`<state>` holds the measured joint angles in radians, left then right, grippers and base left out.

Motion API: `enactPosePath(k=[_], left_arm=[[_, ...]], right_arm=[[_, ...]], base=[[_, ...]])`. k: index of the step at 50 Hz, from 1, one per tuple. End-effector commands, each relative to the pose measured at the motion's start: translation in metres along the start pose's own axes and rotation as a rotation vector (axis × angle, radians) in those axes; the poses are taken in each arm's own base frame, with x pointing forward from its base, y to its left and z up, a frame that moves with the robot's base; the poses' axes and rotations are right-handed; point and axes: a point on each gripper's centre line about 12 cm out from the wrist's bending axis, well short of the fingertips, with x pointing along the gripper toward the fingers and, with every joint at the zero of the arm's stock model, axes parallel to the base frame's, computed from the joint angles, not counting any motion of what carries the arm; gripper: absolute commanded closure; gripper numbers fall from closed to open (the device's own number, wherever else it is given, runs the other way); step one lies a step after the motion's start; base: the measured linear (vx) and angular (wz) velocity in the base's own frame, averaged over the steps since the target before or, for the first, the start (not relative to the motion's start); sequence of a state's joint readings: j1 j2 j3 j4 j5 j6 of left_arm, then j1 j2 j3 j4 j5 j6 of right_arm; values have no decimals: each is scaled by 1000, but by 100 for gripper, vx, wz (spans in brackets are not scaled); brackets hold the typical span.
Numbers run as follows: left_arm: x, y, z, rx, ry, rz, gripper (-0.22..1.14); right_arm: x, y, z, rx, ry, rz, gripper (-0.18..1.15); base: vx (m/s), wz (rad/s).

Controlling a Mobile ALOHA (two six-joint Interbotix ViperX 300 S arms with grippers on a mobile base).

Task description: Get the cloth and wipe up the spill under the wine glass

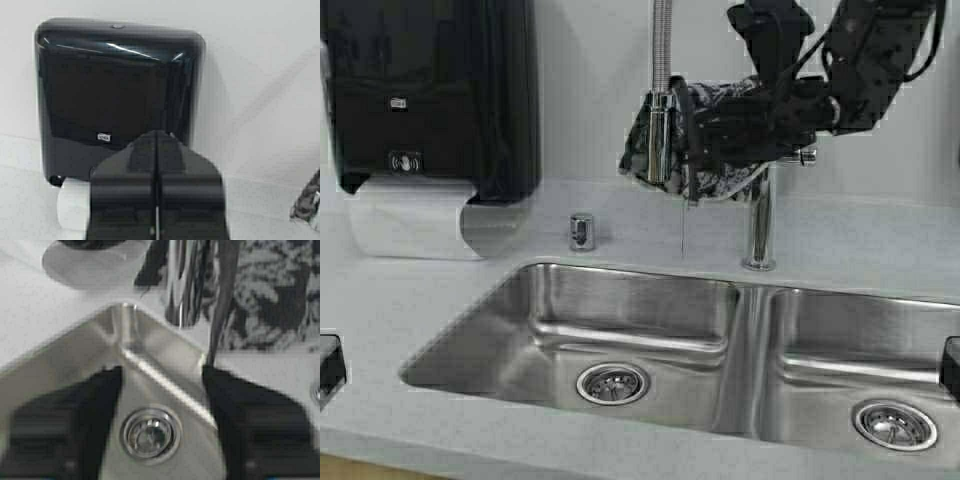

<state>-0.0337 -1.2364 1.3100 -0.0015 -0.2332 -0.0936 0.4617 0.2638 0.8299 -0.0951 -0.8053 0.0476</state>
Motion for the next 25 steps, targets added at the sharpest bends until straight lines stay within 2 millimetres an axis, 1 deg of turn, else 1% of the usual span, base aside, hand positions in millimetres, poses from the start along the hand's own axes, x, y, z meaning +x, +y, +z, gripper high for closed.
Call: enactPosePath(k=[1, 13, 25], left_arm=[[1, 0, 5, 2, -14, -1, 89], [1, 0, 5, 2, -14, -1, 89], [1, -1, 5, 2, -15, -1, 89]], right_arm=[[10, -1, 13, 2, -57, -1, 4], [20, -2, 1, 11, -33, -10, 4], [22, -7, -5, 45, -18, -49, 4]], base=[[12, 3], [11, 3], [9, 2]])
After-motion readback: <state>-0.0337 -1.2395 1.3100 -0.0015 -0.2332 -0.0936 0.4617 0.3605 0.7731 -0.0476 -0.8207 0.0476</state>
